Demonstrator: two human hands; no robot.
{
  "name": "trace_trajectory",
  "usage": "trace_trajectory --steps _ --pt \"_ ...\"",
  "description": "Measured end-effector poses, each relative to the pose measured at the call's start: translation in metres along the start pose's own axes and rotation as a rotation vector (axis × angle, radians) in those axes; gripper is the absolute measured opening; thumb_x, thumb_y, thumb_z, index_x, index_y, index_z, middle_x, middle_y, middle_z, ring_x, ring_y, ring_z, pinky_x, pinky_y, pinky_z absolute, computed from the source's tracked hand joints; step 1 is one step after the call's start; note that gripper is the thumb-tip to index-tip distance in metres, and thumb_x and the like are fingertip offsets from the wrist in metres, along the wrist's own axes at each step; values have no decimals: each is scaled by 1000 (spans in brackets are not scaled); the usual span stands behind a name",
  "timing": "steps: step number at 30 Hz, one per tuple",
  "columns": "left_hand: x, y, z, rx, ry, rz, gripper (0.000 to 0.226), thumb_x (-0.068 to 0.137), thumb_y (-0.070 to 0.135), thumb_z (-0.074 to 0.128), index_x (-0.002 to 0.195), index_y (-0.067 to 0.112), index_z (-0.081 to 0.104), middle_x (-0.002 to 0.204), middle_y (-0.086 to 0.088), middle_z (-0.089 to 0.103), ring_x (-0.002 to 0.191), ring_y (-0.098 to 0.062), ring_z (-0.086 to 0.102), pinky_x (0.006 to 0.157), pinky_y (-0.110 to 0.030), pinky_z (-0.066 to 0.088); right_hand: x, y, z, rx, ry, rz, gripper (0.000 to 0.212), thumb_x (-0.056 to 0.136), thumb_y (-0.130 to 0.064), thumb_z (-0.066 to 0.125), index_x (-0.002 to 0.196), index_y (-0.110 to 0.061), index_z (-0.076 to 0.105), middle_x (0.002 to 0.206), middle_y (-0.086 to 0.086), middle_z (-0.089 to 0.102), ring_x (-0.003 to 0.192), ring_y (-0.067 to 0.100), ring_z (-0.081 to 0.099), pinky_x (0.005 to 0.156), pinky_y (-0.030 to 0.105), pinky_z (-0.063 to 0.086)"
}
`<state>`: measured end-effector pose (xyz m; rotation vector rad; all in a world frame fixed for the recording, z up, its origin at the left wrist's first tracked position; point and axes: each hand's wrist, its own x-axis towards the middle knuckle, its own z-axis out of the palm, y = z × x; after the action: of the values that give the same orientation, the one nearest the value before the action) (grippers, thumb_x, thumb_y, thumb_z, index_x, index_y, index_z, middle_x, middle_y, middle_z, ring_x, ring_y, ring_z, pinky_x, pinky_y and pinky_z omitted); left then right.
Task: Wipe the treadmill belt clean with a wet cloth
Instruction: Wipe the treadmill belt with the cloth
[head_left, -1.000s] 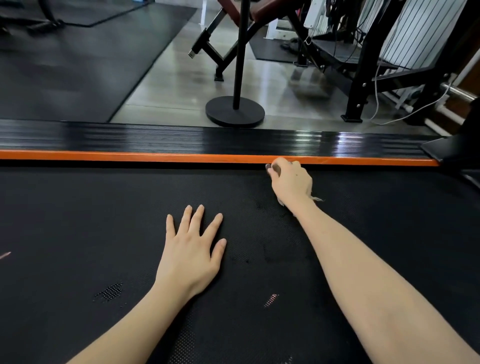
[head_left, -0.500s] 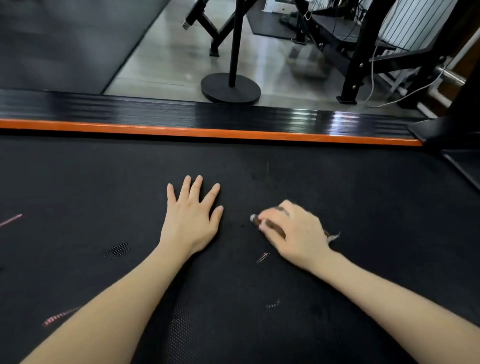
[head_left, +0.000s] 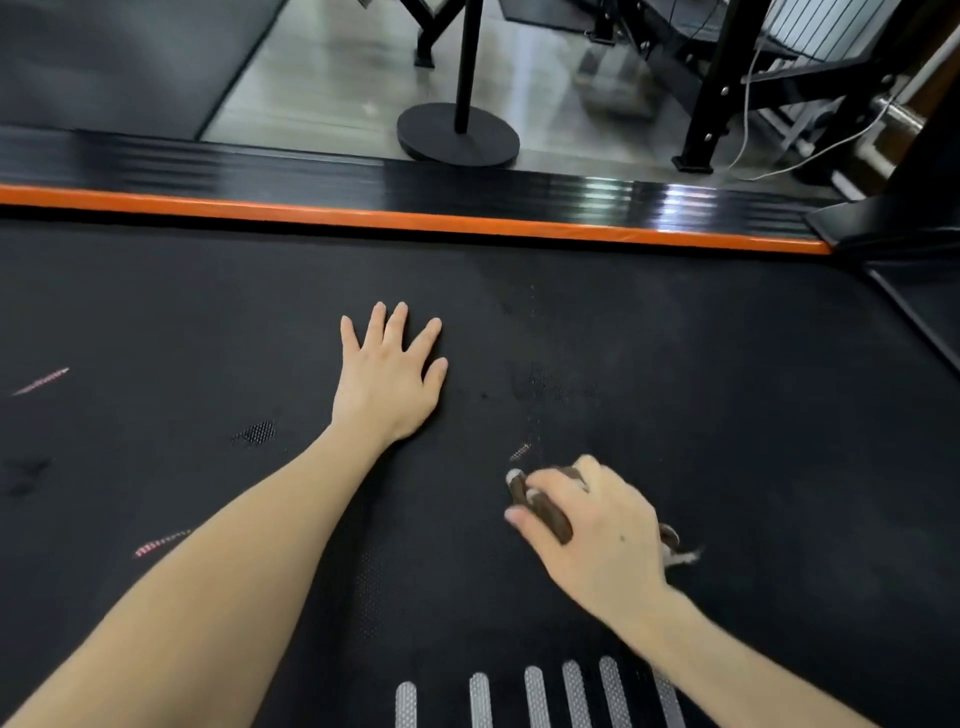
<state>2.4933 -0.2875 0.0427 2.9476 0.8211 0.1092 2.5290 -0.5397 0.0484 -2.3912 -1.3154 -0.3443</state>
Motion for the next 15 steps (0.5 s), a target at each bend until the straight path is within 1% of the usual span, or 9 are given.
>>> trace_trajectory --steps 2,6,9,11,13,15 --pt "1 0 0 2 2 1 55 98 48 18 150 29 18 157 -12 13 145 -31 3 115 -56 1 26 2 9 -13 0 -19 31 86 -52 52 81 -24 62 73 0 51 60 21 51 49 32 45" --pt "-4 -1 -5 -30 20 11 55 98 47 24 150 29 19 157 -14 13 145 -32 3 115 -55 0 87 6 34 -66 7 152 27 89 -47 56 79 -22 60 75 5 52 65 28 55 54 31 41" --pt "-27 6 -17 -86 42 -76 53 99 43 29 149 26 22 156 -15 15 145 -33 5 115 -56 1 93 6 39 -58 -3 163 27 90 -46 57 84 -20 62 79 6 54 70 28 56 58 31 38" --pt "-61 16 -22 -143 82 -117 50 100 38 30 147 21 29 155 -16 22 144 -35 11 113 -57 5 92 7 37 -44 -19 171 29 92 -47 53 88 -21 63 83 6 55 76 28 56 61 33 41" --pt "-104 27 -25 -152 128 -88 49 98 36 29 140 16 43 149 -17 35 140 -39 25 111 -60 15 92 5 34 -24 -38 185 29 92 -47 52 88 -21 62 85 7 55 78 30 56 64 35 44" --pt "-143 28 -22 -119 113 -42 52 94 37 27 134 14 51 142 -18 44 134 -41 35 107 -63 23 87 0 31 -23 -50 186 28 92 -46 53 87 -20 62 84 8 55 77 31 56 62 35 43"
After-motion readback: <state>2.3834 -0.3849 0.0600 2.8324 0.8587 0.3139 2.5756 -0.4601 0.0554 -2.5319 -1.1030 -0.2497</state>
